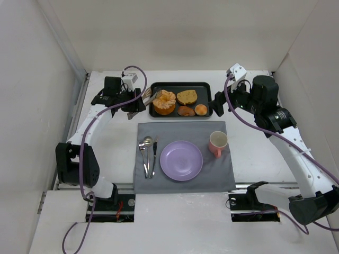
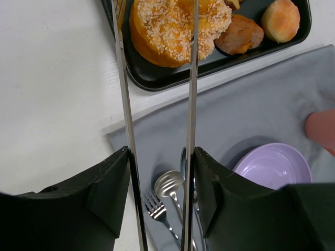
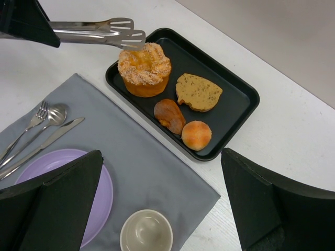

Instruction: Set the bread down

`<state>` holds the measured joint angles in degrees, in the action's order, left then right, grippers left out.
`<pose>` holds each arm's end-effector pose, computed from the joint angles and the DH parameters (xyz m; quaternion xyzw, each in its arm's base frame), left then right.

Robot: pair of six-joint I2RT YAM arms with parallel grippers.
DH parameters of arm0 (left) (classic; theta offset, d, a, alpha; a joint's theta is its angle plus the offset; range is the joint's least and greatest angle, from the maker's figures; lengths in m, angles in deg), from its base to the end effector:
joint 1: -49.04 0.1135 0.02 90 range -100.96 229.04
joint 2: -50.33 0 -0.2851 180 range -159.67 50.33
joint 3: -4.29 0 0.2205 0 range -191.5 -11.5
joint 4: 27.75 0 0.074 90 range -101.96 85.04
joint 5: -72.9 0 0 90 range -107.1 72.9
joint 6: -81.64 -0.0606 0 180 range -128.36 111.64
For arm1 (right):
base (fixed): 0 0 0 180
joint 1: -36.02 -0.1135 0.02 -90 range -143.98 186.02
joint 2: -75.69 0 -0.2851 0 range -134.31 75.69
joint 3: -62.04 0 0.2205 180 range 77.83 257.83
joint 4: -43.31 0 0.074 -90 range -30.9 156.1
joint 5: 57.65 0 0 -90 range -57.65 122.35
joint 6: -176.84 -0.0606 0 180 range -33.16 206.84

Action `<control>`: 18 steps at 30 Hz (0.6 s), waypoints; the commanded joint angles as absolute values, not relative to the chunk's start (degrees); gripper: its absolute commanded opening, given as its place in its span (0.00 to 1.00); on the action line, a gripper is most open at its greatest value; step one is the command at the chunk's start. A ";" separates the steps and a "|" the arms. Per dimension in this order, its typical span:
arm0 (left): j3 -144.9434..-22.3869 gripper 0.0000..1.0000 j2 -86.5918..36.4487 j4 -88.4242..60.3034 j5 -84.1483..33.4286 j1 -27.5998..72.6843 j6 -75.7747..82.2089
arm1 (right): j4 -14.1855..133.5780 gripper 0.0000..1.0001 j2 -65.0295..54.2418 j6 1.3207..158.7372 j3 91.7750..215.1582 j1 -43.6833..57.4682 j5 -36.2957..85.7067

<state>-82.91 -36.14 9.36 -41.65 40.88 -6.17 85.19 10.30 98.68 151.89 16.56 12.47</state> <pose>0.3200 -0.0713 0.3243 0.1412 0.8659 -0.2287 0.4218 0.2071 0.0950 0.4248 -0.3126 0.7369 0.1776 0.5725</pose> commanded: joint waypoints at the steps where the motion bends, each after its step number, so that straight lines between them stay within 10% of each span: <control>1: -85.76 0.46 -35.53 9.14 -41.10 40.78 -7.40 | 81.69 1.00 11.18 99.24 151.66 16.60 12.92; 18: -85.76 0.47 -37.64 9.14 -41.00 40.78 -7.92 | 81.69 1.00 11.18 99.24 151.66 16.60 12.92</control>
